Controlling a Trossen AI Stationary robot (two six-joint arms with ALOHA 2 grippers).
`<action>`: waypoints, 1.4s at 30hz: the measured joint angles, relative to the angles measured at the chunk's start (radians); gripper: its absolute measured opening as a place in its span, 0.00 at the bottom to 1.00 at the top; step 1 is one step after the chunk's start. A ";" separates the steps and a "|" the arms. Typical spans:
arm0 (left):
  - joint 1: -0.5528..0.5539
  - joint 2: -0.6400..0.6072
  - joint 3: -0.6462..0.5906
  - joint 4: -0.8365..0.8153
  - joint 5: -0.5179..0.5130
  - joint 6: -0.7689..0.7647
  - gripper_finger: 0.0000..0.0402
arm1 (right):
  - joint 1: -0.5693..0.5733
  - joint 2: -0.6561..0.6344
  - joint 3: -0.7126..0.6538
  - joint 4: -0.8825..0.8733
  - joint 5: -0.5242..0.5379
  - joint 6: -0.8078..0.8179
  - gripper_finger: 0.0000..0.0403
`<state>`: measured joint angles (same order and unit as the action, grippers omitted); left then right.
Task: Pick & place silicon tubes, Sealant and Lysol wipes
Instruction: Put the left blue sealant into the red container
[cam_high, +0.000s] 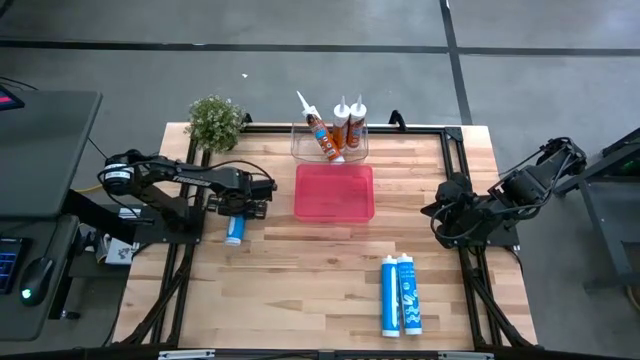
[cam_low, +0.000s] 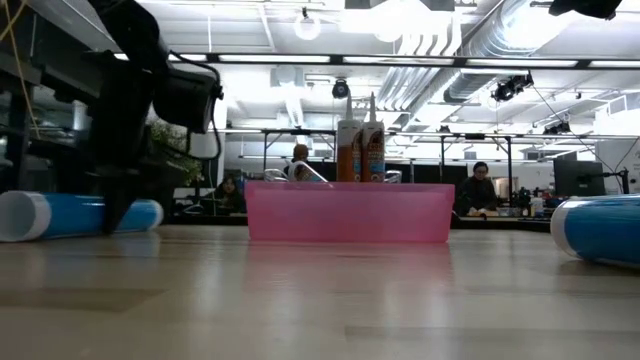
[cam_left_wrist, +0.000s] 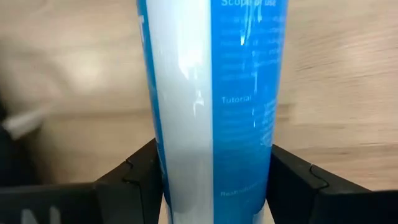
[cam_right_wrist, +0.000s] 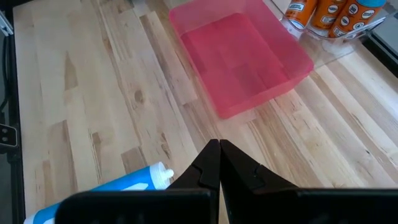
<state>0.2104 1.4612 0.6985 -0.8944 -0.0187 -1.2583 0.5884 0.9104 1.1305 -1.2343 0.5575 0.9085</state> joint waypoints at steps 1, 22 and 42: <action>0.000 0.000 0.006 0.006 -0.004 0.014 0.50 | 0.000 0.000 0.000 0.000 0.000 0.000 0.00; -0.001 -0.273 0.022 0.039 -0.060 0.135 0.49 | 0.000 0.000 0.000 0.000 0.007 0.007 0.00; -0.001 -0.387 0.023 0.595 -0.071 0.673 0.49 | 0.000 0.000 0.000 0.000 0.023 0.007 0.00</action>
<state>0.2092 1.0744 0.7216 -0.2992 -0.0894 -0.5848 0.5885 0.9108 1.1305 -1.2342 0.5805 0.9157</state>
